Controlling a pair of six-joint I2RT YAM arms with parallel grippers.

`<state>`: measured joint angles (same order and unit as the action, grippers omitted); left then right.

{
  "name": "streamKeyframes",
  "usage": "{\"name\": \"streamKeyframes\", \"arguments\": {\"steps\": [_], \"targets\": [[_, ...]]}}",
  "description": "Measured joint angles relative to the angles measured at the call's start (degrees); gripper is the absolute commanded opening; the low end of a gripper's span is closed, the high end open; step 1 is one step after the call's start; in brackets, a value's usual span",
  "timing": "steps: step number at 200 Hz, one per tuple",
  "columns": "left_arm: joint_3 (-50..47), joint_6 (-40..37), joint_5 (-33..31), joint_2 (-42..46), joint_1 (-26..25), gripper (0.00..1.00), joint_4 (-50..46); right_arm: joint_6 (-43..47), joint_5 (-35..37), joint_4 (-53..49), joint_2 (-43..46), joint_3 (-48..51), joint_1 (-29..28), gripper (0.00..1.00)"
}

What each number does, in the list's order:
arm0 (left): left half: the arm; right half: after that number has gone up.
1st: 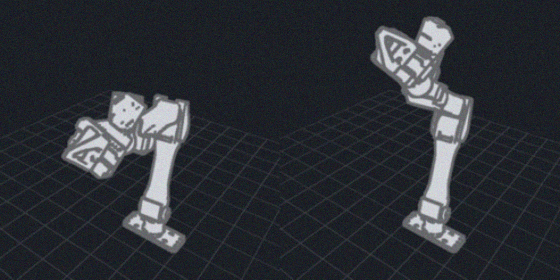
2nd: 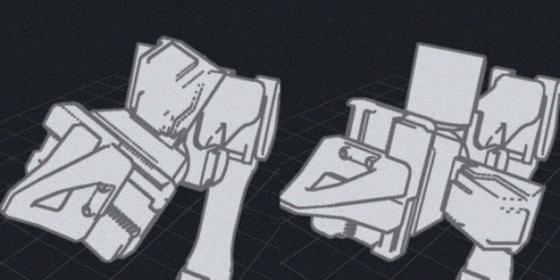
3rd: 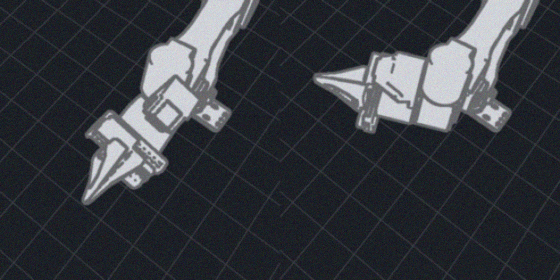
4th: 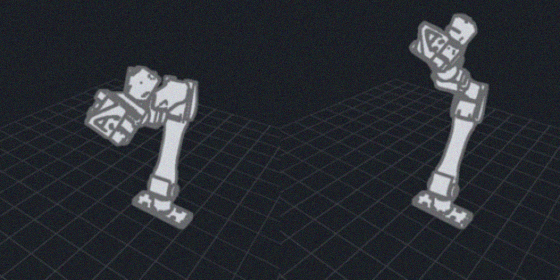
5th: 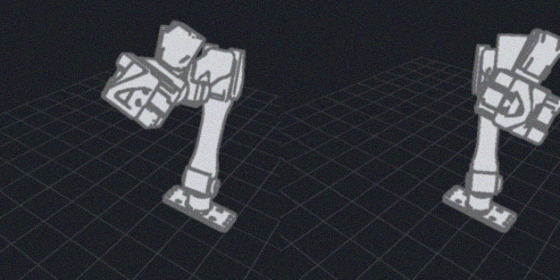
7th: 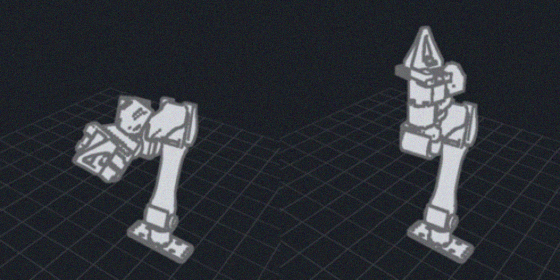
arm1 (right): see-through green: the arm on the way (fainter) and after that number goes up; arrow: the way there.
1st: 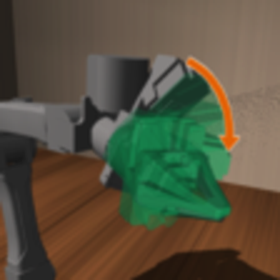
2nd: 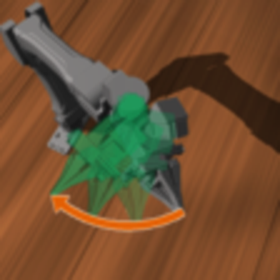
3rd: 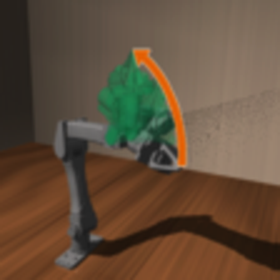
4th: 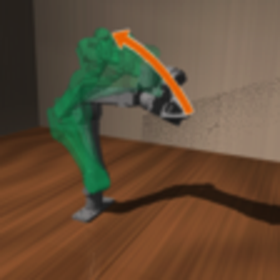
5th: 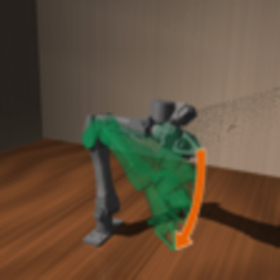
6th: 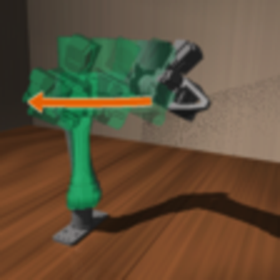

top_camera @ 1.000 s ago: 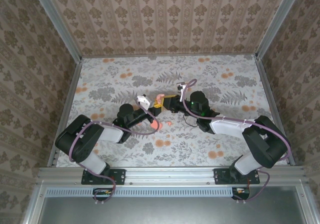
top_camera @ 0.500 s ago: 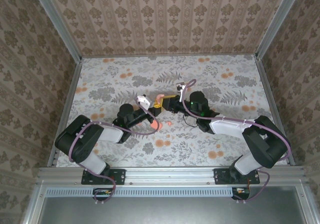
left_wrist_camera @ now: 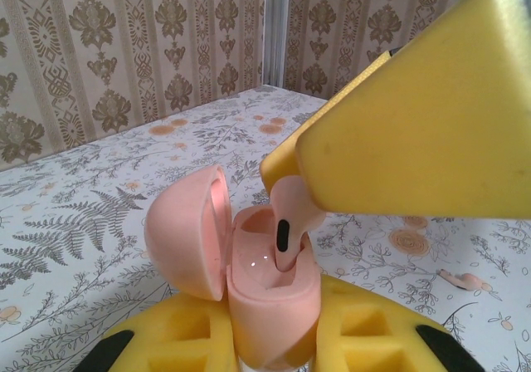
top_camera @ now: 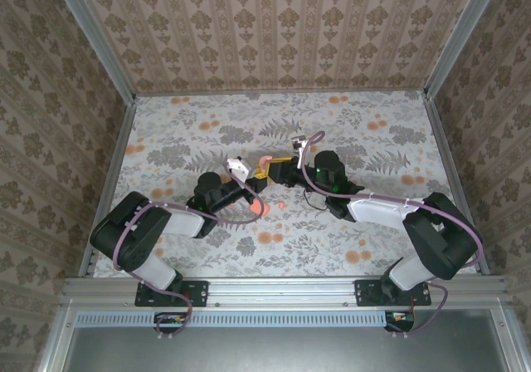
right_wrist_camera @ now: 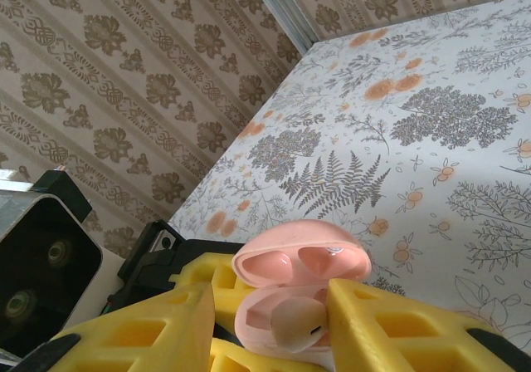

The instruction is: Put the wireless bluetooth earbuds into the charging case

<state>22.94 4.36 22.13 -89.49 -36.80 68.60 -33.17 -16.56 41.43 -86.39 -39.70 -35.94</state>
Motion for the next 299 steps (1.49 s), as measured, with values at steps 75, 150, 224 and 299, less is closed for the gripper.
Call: {"name": "streamKeyframes", "arguments": {"steps": [75, 150, 224, 299], "targets": [[0.0, 0.0, 0.5, 0.2, 0.0, 0.10, 0.0, 0.0, 0.0, -1.0, 0.1, -0.5, 0.0, 0.44], [0.0, 0.0, 1.2, 0.4, 0.0, 0.10, 0.0, 0.2, 0.0, -1.2, 0.5, -0.7, 0.0, 0.47], [0.0, 0.0, 2.6, 1.1, -0.3, 0.10, 0.7, 1.1, 0.3, -4.5, 3.5, -0.7, 0.0, 0.52], [0.3, 0.0, 3.2, 1.2, -0.3, 0.09, 1.3, 3.7, 0.3, -7.5, 9.2, -0.6, 0.0, 0.56]]}}
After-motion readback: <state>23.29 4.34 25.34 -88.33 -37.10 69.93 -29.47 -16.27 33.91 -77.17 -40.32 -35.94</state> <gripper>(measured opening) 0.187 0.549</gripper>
